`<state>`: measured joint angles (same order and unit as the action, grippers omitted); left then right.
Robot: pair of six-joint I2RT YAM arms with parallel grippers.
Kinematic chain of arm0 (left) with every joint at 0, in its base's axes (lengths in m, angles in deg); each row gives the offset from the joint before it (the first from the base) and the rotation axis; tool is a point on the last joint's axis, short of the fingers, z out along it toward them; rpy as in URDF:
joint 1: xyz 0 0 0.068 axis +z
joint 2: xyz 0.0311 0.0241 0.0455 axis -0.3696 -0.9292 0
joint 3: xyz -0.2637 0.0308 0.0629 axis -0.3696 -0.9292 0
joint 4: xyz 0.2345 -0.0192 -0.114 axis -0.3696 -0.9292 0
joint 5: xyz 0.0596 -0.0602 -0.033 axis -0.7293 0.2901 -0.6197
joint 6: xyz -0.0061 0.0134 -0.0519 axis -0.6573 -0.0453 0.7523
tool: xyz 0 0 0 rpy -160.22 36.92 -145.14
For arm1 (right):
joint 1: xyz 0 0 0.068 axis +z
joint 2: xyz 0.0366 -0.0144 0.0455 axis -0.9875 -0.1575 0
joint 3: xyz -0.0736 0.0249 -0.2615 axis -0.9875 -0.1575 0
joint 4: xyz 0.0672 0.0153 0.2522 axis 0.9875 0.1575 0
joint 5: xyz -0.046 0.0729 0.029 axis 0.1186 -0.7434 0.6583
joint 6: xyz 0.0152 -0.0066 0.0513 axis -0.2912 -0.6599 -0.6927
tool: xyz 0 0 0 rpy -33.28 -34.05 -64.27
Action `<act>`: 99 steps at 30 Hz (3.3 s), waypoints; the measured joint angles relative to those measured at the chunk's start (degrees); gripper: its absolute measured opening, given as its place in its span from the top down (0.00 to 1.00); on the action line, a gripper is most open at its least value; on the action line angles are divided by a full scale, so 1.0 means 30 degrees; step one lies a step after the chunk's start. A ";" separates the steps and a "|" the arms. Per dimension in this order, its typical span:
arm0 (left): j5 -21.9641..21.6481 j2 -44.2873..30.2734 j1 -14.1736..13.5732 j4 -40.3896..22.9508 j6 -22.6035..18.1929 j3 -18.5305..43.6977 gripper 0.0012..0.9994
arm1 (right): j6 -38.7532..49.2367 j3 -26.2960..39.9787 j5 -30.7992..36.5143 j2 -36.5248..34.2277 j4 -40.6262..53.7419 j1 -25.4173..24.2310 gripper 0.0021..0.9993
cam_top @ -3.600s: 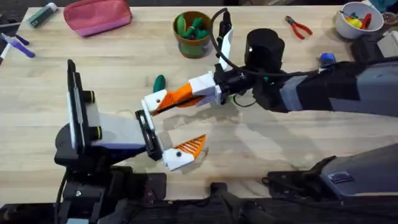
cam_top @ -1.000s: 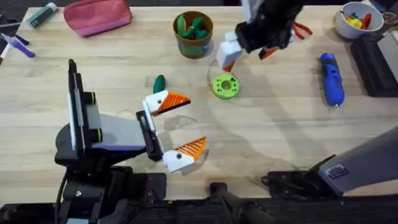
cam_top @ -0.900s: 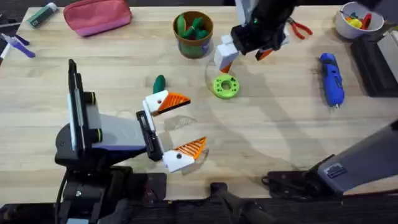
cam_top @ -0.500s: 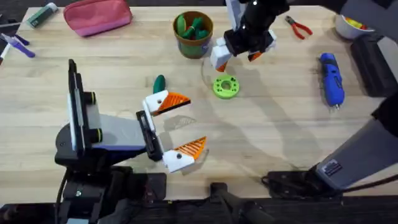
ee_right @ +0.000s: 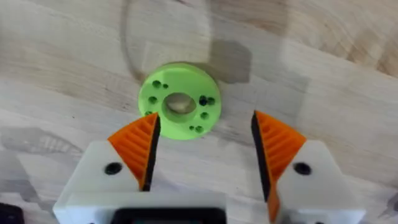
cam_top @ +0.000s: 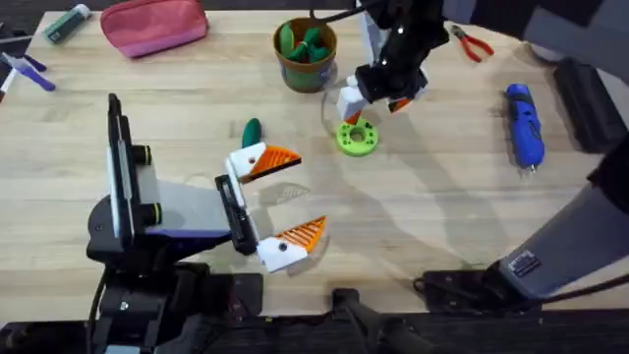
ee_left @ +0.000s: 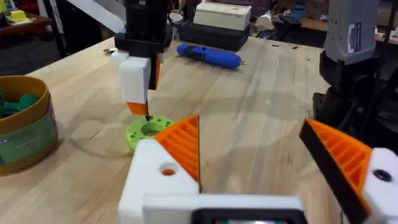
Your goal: Pick up the gripper from the table and insert it into the empty holder that is missing its gripper. Then pick up a screw, insert it into the mounting hole, and use the screwdriver to tighten it. Finally, clean up the table by picking up the vegetable and placing it into the bucket.
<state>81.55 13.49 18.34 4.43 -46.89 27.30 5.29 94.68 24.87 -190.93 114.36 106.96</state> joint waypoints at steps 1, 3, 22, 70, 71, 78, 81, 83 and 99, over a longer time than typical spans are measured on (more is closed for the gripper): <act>0.0001 0.0001 0.0000 0.0000 0.0000 0.0000 0.01 | -0.0015 0.0000 0.0003 -0.0086 -0.0024 0.0000 0.19; -0.0005 0.0001 0.0000 0.0000 0.0000 0.0000 0.01 | -0.0058 0.0000 0.0000 -0.0388 -0.0080 0.0000 0.20; 0.0001 0.0001 0.0000 0.0000 -0.0007 0.0000 0.01 | -0.0124 -0.0022 0.0000 -0.2023 -0.0574 0.0000 0.40; -0.0004 -0.0004 0.0000 0.0000 0.0000 0.0000 0.01 | -0.0124 -0.0022 0.0182 -0.2052 -0.0815 0.0044 0.87; 0.0001 0.0001 0.0000 0.0000 -0.0006 0.0000 0.01 | -0.0124 -0.0022 0.0212 -0.2052 -0.0807 0.0058 0.87; -0.0001 0.0001 0.0000 0.0000 -0.0005 0.0000 0.01 | -0.0131 -0.0022 0.0158 -0.2020 -0.0785 0.0119 0.87; -0.0006 0.0001 0.0000 0.0000 -0.0001 0.0000 0.01 | -0.0131 -0.0022 0.0087 -0.2008 -0.0742 0.0204 0.87; 0.0001 -0.0005 0.0000 0.0000 0.0000 0.0000 0.01 | -0.0131 -0.0022 0.0080 -0.2008 -0.0742 0.0262 0.87; 0.0000 0.0001 0.0000 0.0000 -0.0002 0.0000 0.01 | -0.0125 -0.0022 0.0087 -0.2008 -0.0734 0.0379 0.86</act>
<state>81.55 13.50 18.34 4.43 -46.89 27.30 4.92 94.62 25.13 -196.96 112.16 108.10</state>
